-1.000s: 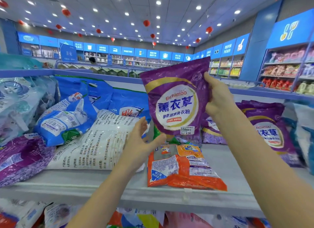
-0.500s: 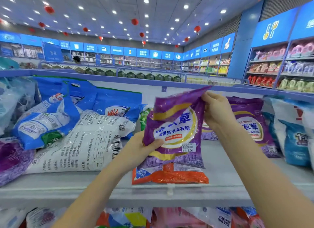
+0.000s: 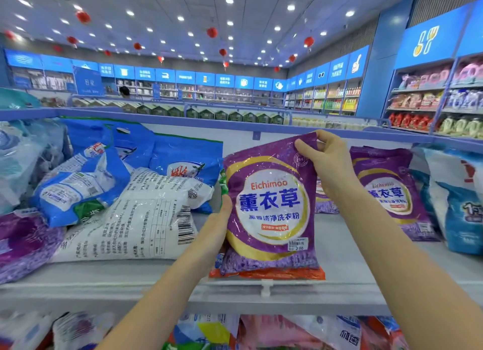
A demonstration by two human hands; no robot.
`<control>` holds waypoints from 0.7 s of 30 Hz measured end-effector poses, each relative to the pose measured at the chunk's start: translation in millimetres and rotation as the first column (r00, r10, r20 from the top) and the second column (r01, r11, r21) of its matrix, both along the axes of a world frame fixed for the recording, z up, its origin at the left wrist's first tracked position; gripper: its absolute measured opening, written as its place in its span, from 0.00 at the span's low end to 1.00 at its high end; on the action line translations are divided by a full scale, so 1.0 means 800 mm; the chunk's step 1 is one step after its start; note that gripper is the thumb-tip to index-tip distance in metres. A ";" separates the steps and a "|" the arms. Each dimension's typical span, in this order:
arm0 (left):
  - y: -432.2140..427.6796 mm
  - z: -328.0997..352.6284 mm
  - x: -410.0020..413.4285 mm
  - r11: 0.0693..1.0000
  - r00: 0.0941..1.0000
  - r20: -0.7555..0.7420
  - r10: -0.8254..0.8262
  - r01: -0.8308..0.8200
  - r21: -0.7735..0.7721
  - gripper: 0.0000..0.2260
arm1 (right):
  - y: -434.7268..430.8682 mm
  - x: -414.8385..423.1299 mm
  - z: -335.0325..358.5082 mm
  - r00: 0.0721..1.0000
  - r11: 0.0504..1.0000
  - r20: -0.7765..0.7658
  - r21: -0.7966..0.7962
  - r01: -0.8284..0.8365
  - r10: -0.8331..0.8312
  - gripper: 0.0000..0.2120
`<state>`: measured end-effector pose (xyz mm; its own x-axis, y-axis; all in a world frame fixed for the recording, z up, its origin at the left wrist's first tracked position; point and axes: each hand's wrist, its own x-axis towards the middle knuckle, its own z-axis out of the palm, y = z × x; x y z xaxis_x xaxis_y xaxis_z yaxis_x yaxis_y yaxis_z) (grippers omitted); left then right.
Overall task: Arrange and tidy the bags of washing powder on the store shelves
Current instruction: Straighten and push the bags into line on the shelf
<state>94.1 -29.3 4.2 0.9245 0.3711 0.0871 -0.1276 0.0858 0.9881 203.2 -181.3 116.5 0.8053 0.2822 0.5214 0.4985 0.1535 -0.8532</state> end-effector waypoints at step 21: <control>0.006 -0.011 -0.020 0.977 0.981 0.181 -0.064 0.098 -0.187 0.19 | -0.005 0.012 0.003 0.957 0.978 -0.206 0.095 -0.187 0.203 0.16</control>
